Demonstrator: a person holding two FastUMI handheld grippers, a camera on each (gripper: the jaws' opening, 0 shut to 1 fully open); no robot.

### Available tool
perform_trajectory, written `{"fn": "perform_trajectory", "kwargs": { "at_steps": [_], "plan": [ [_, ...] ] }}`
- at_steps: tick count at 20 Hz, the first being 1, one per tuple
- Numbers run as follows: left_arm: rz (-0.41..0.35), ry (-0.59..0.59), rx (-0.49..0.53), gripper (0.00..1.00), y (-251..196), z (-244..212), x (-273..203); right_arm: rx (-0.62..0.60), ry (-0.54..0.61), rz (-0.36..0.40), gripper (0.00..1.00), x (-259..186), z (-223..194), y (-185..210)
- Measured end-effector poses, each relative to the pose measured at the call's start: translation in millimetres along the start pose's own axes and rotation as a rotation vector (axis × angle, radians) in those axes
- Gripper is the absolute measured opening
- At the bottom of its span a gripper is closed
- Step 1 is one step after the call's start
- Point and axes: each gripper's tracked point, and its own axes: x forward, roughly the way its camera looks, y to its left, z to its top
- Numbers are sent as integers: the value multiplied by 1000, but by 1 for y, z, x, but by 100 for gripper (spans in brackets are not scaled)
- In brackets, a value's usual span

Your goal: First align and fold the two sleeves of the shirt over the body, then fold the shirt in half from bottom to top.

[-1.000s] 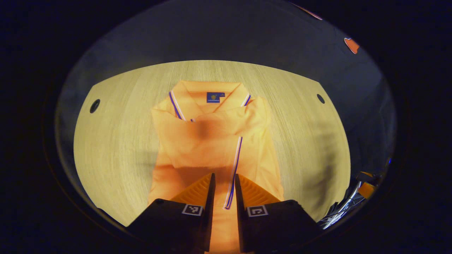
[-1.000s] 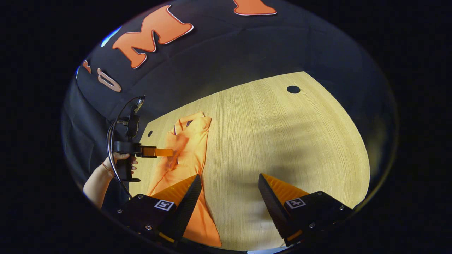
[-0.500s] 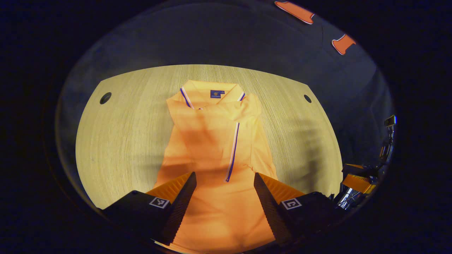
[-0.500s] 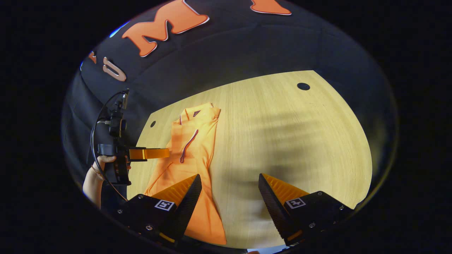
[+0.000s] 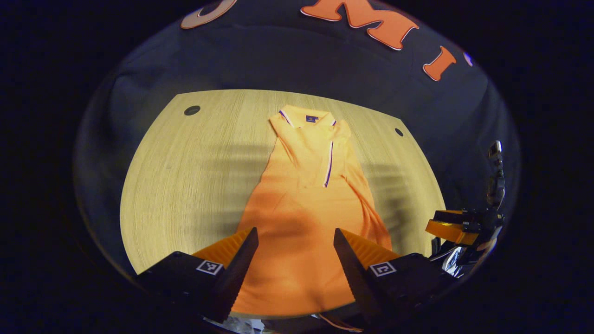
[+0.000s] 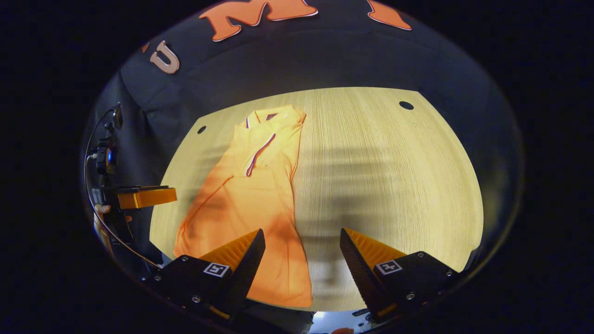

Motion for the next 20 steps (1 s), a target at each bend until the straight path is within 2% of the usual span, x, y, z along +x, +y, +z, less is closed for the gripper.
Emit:
{"fn": "perform_trajectory", "kwargs": {
  "at_steps": [4,9,11,13,20],
  "plan": [
    [35,42,7,99,31,-57,-21,-34,56,-37,99,-5,-48,19],
    [105,54,-11,99,65,-100,-24,-40,145,-73,99,6,-101,36],
    [114,78,-21,99,66,-123,-21,-52,175,-98,99,7,-119,39],
    [92,120,-40,99,60,-145,-17,-49,200,-97,99,11,-134,45],
    [88,249,-14,99,53,-207,-2,-69,272,-108,99,23,-170,61]
  ]
}}
